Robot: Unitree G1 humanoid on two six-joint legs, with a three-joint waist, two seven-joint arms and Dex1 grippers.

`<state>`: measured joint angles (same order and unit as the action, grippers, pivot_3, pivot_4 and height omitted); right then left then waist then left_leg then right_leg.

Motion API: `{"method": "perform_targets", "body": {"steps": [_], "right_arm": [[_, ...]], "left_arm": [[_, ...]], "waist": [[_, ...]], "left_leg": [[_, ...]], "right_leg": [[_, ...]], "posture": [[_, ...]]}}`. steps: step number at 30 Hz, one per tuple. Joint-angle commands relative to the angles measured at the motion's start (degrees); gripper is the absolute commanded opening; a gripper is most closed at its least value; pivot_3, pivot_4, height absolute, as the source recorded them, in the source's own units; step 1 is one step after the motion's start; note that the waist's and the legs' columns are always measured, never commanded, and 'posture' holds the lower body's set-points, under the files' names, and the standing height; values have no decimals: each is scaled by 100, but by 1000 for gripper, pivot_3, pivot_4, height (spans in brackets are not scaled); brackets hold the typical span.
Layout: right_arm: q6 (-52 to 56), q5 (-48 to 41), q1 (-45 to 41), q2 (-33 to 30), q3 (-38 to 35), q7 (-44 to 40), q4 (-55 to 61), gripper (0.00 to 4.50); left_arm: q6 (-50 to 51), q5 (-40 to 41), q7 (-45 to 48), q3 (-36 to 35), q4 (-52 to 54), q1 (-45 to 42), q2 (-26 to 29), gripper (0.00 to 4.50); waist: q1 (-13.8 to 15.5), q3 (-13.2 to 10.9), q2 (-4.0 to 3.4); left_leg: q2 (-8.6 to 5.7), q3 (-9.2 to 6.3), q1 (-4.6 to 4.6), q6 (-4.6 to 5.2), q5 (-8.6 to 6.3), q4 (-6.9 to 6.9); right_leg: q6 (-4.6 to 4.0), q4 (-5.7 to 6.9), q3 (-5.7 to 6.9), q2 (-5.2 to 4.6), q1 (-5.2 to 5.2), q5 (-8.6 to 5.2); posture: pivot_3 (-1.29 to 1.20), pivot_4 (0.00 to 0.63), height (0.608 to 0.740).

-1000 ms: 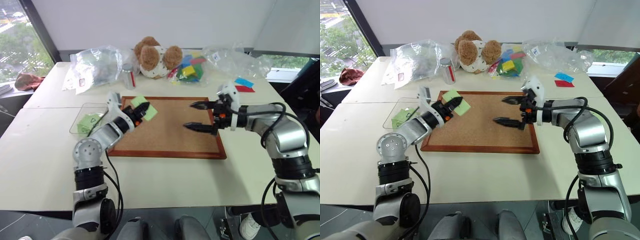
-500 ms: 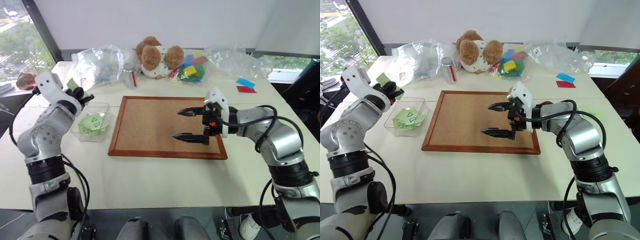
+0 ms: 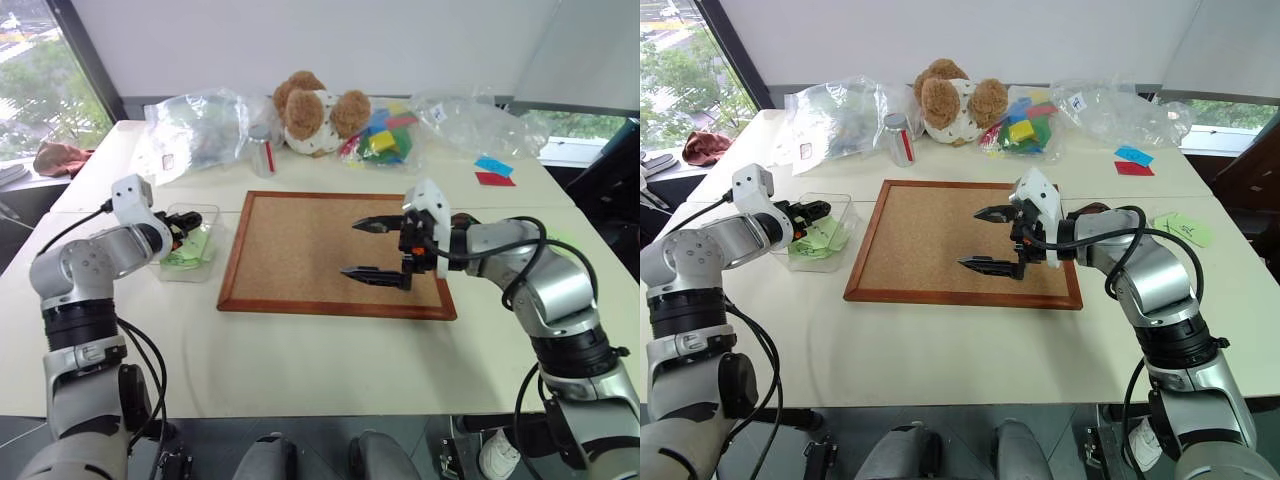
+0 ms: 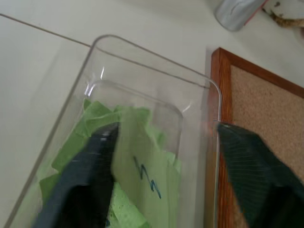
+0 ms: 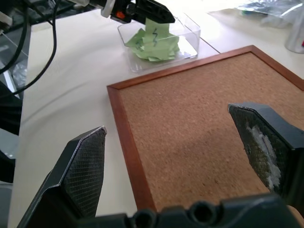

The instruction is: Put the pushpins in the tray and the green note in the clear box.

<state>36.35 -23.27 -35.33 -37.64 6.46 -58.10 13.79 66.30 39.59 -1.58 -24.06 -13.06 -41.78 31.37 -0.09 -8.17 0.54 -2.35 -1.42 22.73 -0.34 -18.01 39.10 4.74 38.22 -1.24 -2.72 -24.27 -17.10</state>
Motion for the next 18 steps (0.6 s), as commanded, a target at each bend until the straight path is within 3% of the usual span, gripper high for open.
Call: {"method": "perform_targets", "body": {"steps": [1,10,14,18], "right_arm": [[-139,26,-17,-63,-68,28,127,4500],[-335,128,-149,-32,-33,-60,-152,4500],[-262,79,-141,-136,-160,-106,-135,4500],[-99,9,150,-464,-366,-87,249,4500]], "left_arm": [[249,2,32,-217,505,-158,259,4468],[721,128,325,-431,1292,-378,616,4468],[762,491,1109,-58,1882,-251,613,4468],[127,656,2359,732,2814,438,626,4468]], "waist": [[-41,0,1],[-63,0,1],[-54,-1,1],[-35,-1,1]], "left_leg": [[0,0,1,0,0,0],[0,0,1,0,0,0],[0,0,3,0,0,0],[-1,-2,6,0,0,-2]], "right_leg": [[0,0,0,0,-1,0],[0,1,-1,0,-1,0],[0,1,-1,0,-3,0],[0,-5,0,-6,1,0]], "posture": [[0,150,740],[0,150,740],[0,150,740],[0,150,740]]}}
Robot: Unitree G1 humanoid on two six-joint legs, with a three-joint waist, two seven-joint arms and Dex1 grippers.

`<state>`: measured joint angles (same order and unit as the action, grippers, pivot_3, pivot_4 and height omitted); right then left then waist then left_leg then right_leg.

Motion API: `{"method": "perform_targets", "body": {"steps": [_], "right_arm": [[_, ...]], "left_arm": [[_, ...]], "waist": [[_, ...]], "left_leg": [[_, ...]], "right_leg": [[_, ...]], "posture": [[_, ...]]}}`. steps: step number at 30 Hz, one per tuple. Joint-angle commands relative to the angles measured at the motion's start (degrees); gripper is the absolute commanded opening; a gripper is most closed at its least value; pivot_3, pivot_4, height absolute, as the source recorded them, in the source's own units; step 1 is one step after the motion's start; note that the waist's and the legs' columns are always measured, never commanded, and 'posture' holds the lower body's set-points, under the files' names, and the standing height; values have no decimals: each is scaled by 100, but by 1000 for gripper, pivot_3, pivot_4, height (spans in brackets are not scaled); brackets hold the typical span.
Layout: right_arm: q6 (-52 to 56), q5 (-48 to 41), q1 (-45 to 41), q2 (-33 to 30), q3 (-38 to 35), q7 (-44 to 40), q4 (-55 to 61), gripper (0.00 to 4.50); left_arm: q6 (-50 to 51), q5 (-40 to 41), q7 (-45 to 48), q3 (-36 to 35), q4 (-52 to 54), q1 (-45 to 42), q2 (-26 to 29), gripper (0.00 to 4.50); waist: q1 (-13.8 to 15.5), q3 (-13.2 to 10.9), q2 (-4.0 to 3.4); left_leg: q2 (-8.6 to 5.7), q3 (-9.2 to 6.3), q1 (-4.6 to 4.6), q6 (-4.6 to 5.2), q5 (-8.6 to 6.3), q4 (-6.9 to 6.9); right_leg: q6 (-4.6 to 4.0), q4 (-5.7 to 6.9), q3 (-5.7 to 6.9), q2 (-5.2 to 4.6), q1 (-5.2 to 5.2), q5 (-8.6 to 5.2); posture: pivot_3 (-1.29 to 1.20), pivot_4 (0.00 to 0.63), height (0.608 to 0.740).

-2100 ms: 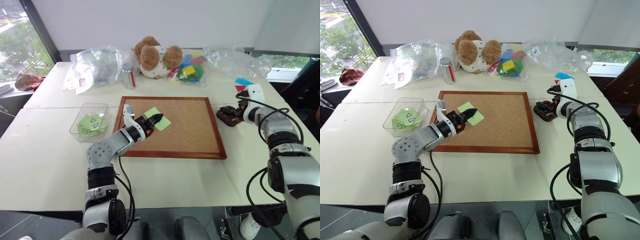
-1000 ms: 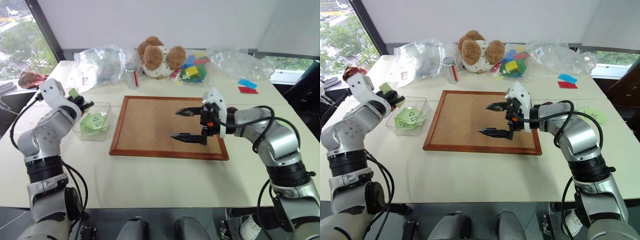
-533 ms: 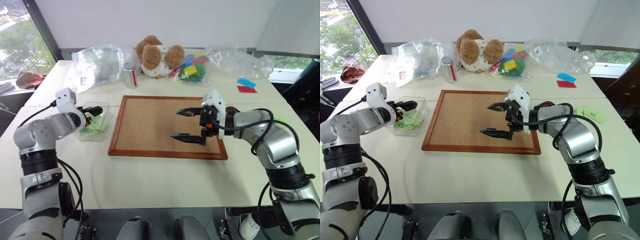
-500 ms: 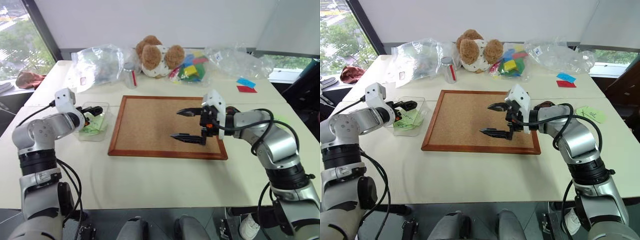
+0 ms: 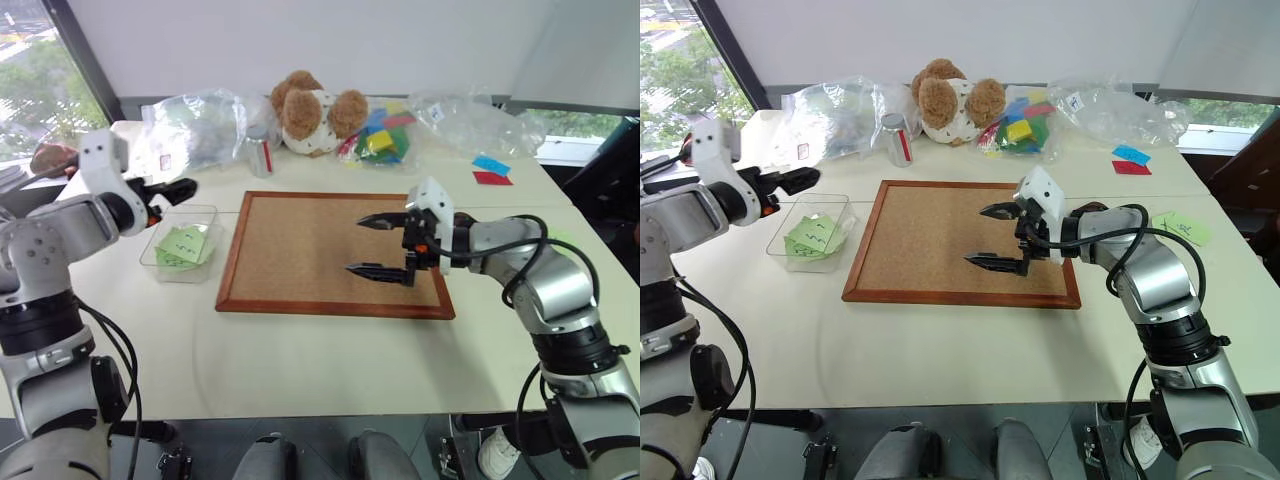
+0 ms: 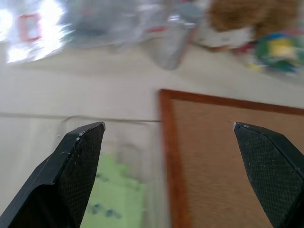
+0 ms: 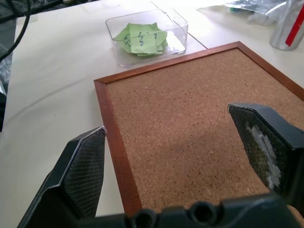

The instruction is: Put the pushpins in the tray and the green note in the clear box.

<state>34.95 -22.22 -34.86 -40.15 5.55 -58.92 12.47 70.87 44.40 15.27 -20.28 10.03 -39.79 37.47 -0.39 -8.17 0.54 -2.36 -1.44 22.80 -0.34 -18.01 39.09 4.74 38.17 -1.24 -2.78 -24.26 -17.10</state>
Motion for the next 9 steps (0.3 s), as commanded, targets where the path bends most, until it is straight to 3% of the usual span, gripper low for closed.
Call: {"method": "perform_targets", "body": {"steps": [1,9], "right_arm": [[122,-159,157,-262,-344,37,483,4500],[636,-435,507,-512,-749,402,1095,4500]], "left_arm": [[-413,259,895,428,600,342,-22,4468],[-3007,-1059,3205,1815,438,1516,626,4468]], "waist": [[-16,0,0],[-64,-3,-7]], "left_leg": [[0,0,0,1,-1,-1],[3,2,-9,-4,3,-13]], "right_leg": [[0,-2,0,0,0,0],[-5,1,-4,2,-2,0]], "posture": [[0,150,740],[0,150,740]]}}
